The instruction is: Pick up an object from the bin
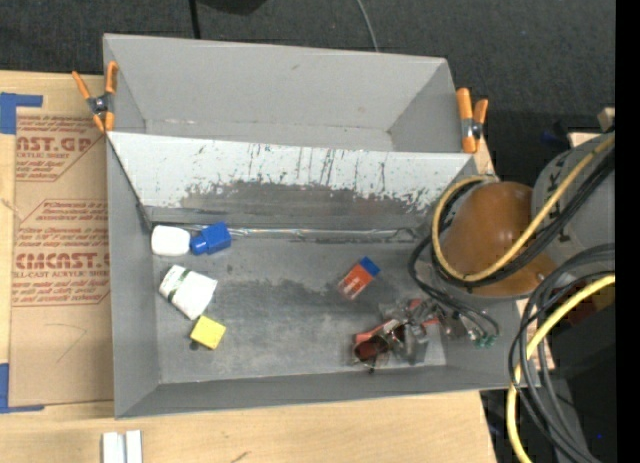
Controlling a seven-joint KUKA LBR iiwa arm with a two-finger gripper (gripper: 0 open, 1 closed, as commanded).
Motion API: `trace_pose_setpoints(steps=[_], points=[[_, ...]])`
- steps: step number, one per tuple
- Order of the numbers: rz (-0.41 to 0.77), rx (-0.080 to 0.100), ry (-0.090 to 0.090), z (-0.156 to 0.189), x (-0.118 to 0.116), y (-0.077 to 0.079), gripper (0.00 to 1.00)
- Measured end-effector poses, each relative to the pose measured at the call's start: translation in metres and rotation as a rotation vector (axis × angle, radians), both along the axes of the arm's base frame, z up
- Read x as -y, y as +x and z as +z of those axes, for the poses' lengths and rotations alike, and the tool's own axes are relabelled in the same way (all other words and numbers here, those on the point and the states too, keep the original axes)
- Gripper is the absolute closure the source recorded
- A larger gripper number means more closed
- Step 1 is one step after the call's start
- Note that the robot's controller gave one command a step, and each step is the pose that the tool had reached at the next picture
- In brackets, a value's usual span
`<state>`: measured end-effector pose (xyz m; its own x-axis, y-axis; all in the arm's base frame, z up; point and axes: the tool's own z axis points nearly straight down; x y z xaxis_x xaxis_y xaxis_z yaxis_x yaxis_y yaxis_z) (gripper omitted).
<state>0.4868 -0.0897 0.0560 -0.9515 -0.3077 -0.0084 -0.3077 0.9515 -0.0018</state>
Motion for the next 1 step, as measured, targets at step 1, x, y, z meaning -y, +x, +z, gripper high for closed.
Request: trace_pose_setpoints(steps=[1], points=[[0.000,-0.002,0.000,0.0010,0.0001,-0.0011,1.00]])
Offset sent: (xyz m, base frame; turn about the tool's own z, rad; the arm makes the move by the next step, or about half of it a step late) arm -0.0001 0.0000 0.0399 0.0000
